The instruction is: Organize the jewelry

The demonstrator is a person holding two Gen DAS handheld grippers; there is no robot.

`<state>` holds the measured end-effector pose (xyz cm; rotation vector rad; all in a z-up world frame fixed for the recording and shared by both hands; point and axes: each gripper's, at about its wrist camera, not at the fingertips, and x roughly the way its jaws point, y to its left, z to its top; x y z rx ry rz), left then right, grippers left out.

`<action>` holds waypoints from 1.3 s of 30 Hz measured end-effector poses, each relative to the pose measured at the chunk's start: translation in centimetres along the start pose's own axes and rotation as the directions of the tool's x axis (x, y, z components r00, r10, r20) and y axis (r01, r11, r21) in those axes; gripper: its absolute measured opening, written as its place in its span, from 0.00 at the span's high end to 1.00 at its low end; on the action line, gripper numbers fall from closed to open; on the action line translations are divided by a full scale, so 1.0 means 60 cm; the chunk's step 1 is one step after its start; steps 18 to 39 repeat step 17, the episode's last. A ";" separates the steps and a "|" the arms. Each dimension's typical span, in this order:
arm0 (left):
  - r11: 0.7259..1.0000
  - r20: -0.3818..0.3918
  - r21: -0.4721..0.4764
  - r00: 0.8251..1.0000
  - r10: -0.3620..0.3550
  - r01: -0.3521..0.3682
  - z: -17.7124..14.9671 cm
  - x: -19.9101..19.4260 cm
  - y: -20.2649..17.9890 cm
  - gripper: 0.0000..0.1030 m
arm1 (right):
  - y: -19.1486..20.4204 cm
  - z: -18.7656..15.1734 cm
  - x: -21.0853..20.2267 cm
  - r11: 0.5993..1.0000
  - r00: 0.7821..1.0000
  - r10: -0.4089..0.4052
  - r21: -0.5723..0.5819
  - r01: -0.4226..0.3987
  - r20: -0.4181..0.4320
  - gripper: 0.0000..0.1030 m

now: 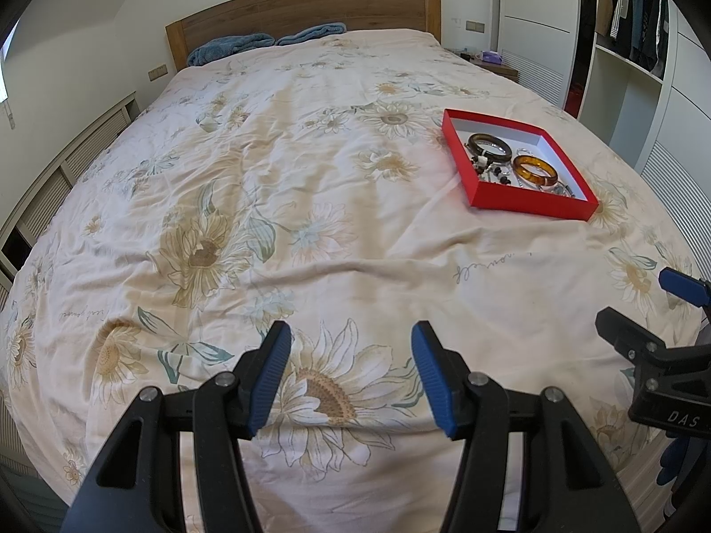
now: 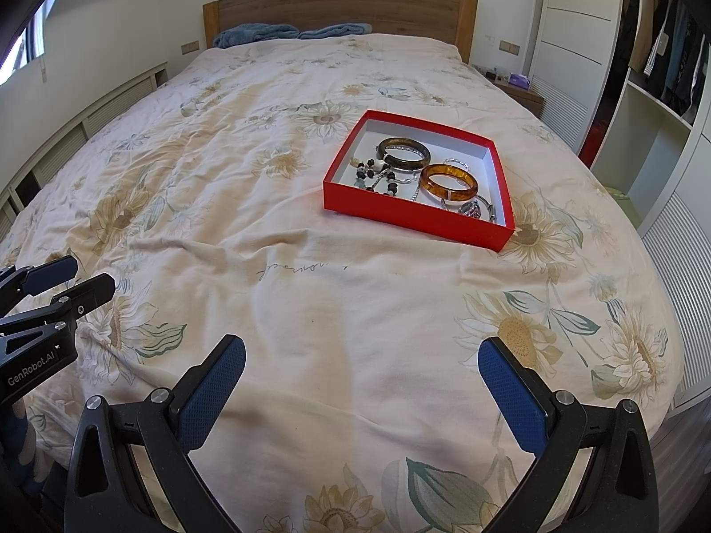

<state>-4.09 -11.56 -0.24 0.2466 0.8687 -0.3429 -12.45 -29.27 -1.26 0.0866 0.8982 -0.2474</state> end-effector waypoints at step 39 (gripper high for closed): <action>1.000 -0.002 -0.001 1.000 -0.001 0.001 -0.001 0.001 0.003 0.47 | 0.001 0.000 0.000 1.000 1.000 0.000 -0.002 0.000 0.000 0.00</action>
